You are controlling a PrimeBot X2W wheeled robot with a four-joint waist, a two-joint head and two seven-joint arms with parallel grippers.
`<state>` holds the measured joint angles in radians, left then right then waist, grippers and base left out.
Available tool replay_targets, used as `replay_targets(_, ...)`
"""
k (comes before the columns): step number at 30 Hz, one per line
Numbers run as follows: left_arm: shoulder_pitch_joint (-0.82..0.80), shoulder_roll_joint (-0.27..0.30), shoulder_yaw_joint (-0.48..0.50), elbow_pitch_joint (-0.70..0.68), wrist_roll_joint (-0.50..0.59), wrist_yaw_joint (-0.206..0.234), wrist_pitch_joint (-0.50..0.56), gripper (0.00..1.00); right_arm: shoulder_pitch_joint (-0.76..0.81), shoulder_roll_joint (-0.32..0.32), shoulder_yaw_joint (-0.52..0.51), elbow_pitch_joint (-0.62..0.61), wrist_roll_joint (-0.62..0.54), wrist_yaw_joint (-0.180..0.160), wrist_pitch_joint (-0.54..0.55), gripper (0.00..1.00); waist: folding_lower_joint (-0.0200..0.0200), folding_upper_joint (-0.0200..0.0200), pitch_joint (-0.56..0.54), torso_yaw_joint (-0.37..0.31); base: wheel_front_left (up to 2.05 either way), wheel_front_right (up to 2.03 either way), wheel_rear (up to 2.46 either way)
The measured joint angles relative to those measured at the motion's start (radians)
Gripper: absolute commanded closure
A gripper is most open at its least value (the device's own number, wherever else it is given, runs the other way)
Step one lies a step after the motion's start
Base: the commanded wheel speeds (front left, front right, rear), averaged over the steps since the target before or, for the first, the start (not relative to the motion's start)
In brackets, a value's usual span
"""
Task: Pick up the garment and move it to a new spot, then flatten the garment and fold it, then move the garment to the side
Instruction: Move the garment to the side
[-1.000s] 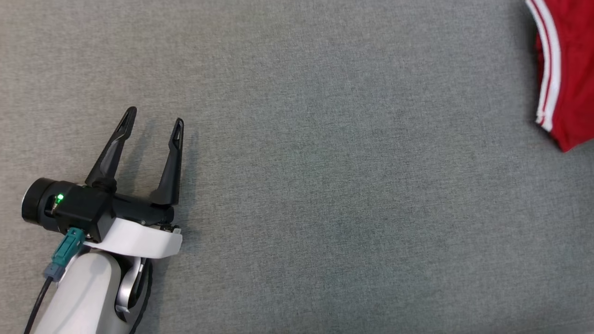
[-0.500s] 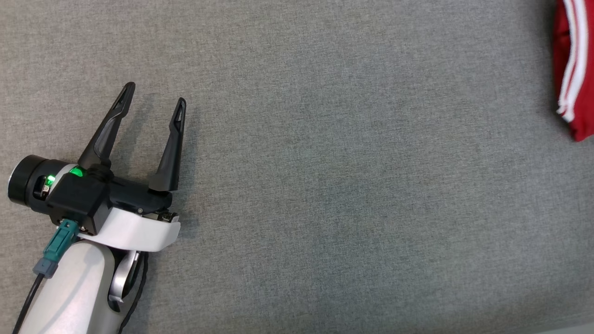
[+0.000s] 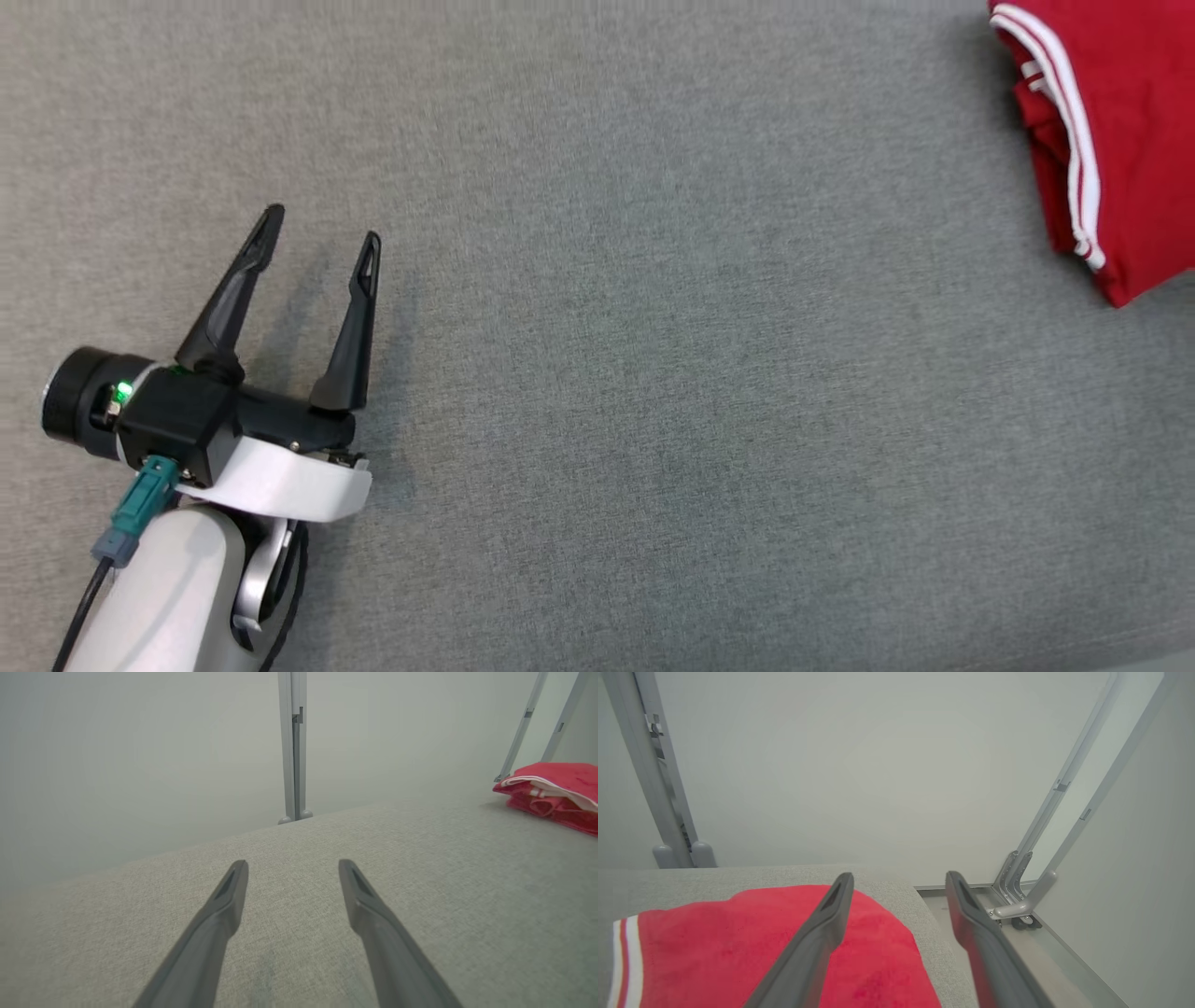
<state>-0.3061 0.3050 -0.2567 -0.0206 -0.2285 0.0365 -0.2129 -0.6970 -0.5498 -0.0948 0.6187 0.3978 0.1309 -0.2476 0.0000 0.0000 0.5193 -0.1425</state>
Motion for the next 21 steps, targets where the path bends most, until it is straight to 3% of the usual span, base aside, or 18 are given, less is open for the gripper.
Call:
replay_targets(9, 0.059, -0.02, -0.001, 0.032, -0.021, 0.022, -0.012, 0.0, 0.102, 0.113, 0.034, -0.118, -0.038, 0.0, -0.003, 0.0, 0.0, 0.0, -0.114, 0.009, 0.0, 0.0, 0.0)
replay_targets(21, 0.132, -0.037, 0.025, 0.073, -0.065, 0.053, -0.027, 0.0, 0.292, 0.318, 0.049, -0.321, -0.129, 0.0, 0.023, 0.0, 0.0, 0.0, -0.23, 0.069, 0.0, 0.0, 0.0)
